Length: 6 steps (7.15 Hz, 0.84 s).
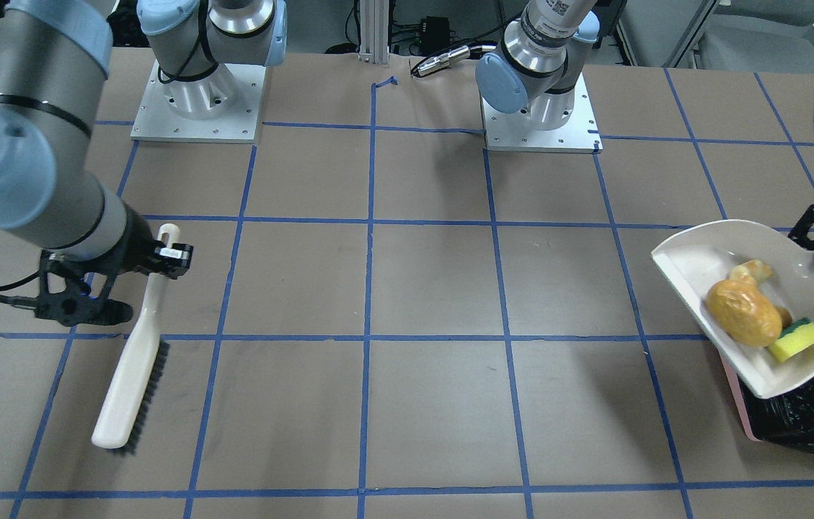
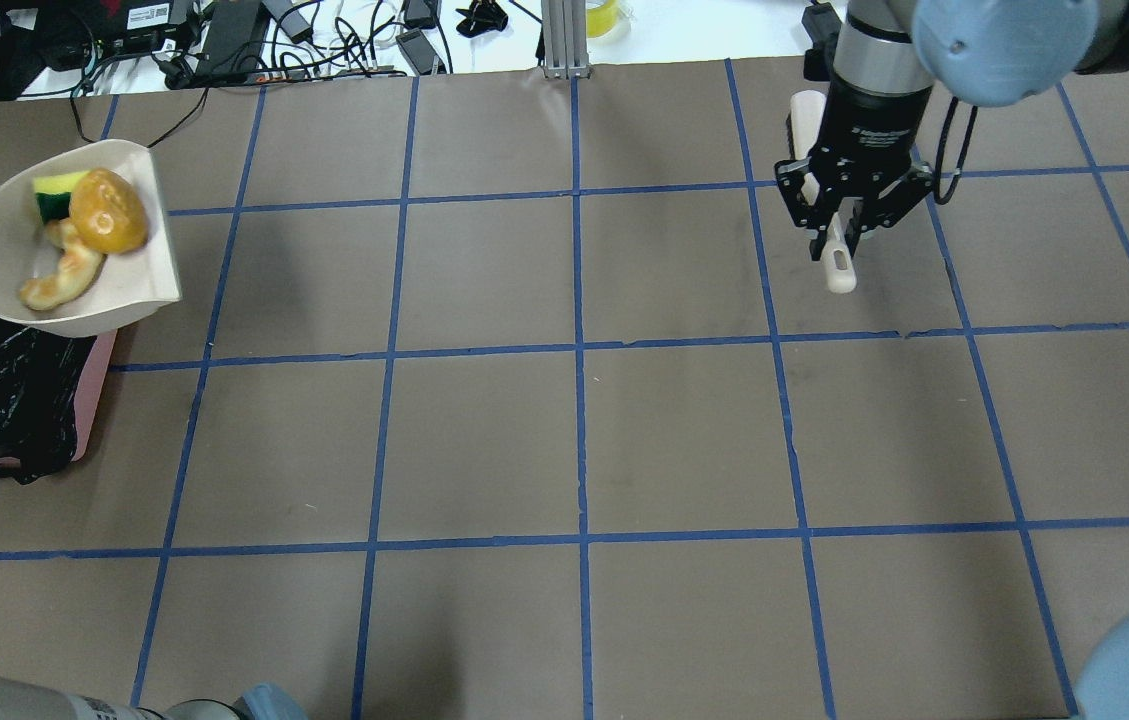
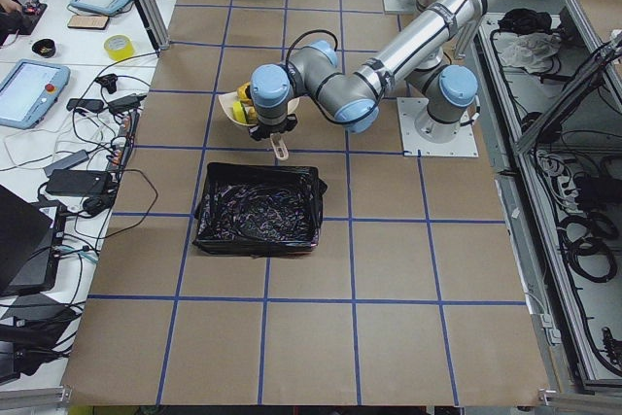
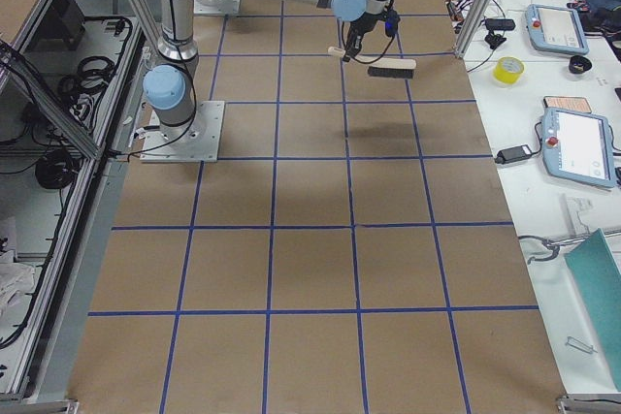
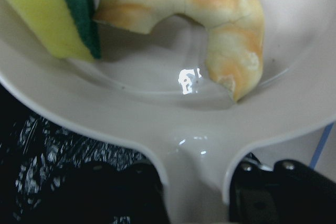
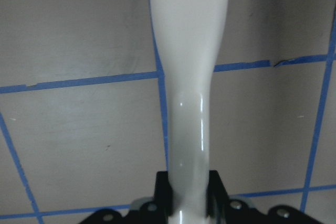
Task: Sweep and dump trash into bin
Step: 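Tip the dustpan over the black bin with the left gripper to dump the items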
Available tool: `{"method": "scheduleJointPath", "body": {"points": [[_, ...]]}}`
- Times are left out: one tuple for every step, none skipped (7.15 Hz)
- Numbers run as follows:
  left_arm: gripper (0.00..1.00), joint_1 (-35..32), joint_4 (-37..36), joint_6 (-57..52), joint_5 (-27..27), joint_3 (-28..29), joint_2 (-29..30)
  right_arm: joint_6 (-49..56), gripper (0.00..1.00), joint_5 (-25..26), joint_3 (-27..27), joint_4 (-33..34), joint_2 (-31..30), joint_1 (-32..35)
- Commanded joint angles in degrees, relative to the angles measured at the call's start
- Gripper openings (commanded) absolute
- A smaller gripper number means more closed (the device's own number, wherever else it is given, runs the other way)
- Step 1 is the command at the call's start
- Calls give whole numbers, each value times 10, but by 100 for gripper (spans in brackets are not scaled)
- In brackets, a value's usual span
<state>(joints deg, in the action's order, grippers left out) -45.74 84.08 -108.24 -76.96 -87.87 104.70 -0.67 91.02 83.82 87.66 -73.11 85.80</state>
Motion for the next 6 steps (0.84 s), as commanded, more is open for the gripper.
{"method": "scheduleJointPath", "body": {"points": [[0, 70, 5, 29, -48, 46, 15, 90, 0, 21, 49, 88, 4, -71], [0, 91, 4, 32, -95, 66, 21, 112, 0, 21, 73, 115, 17, -95], [0, 93, 4, 33, -138, 88, 34, 168, 0, 22, 91, 157, 33, -115], [0, 94, 3, 33, -174, 111, 48, 180, 0, 22, 97, 166, 44, -122], [0, 94, 1, 29, -223, 135, 62, 191, 0, 26, 97, 167, 55, -128], [0, 90, -12, 22, -262, 147, 69, 207, 0, 28, 97, 188, 72, -151]]}}
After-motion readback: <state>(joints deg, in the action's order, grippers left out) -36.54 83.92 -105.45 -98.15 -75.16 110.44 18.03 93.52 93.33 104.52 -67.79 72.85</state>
